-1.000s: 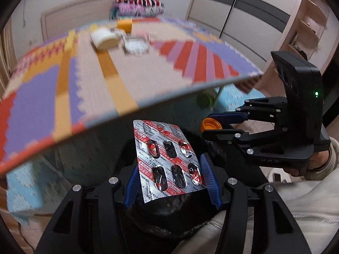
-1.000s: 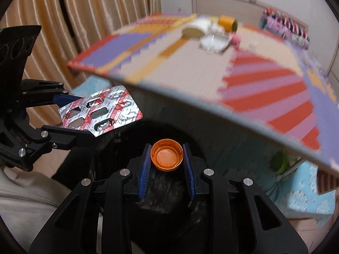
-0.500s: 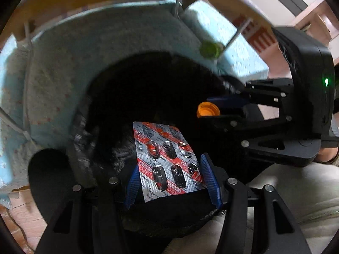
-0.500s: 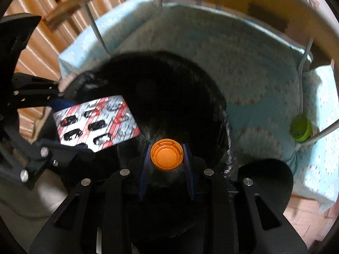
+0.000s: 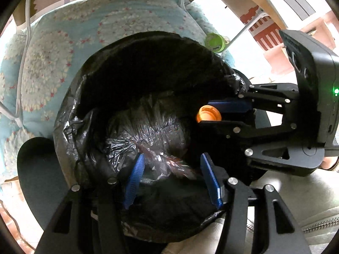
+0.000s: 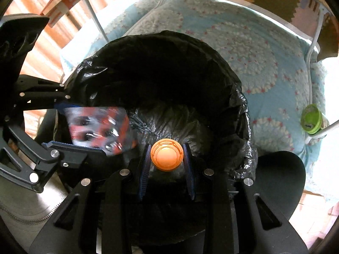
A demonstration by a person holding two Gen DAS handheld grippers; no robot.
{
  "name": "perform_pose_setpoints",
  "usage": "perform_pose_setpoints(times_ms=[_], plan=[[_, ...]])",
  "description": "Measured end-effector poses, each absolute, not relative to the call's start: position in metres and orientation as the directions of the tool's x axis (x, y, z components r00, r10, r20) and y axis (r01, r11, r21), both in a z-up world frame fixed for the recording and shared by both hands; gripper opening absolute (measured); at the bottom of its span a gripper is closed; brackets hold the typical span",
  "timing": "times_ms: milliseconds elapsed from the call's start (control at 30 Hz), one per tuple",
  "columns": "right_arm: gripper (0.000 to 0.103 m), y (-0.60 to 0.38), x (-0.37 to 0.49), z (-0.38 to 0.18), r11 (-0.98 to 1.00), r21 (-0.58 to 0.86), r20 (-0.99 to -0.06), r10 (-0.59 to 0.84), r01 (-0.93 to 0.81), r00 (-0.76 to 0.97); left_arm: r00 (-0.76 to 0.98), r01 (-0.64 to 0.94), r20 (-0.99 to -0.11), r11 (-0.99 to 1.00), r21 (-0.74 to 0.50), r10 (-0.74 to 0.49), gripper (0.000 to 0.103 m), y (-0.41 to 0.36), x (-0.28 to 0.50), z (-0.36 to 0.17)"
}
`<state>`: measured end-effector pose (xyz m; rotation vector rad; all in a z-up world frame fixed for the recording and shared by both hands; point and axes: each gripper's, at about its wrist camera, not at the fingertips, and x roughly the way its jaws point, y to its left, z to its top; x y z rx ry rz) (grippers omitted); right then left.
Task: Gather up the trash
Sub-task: 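Open both grippers to drop the blister pack and cap into the bin, then grasp the white paper tube with the left gripper while the right gripper grasps the white box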
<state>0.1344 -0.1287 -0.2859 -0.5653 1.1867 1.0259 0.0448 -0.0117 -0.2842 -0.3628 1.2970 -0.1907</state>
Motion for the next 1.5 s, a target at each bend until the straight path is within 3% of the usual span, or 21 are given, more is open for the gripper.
perform_pose_setpoints(times_ms=[133, 600, 1067, 1200, 1500], plan=[[0.043, -0.129, 0.134, -0.285, 0.451, 0.137, -0.934, 0.355, -0.882, 0.036, 0.272, -0.051, -0.905, 0.934, -0.353, -0.327, 0.054, -0.015, 0.044, -0.280], [0.043, -0.133, 0.138, -0.256, 0.456, 0.130, -0.907, 0.414, -0.881, 0.080, 0.383, -0.021, -0.875, 0.944, -0.329, -0.296, 0.054, -0.011, 0.042, -0.237], [0.043, -0.142, 0.145, -0.189, 0.452, 0.100, -0.836, 0.522, -0.886, 0.172, 0.552, 0.031, -0.791, 0.955, -0.296, -0.263, 0.054, 0.003, 0.042, -0.147], [0.043, -0.145, 0.148, -0.168, 0.448, 0.086, -0.807, 0.556, -0.890, 0.202, 0.600, 0.006, -0.777, 0.972, -0.235, -0.192, 0.060, 0.009, 0.047, -0.126], [0.043, -0.142, 0.169, -0.125, 0.483, 0.088, -0.733, 0.623, -0.871, 0.271, 0.670, -0.028, -0.730, 0.978, -0.205, -0.134, 0.061, 0.032, 0.068, -0.093]])
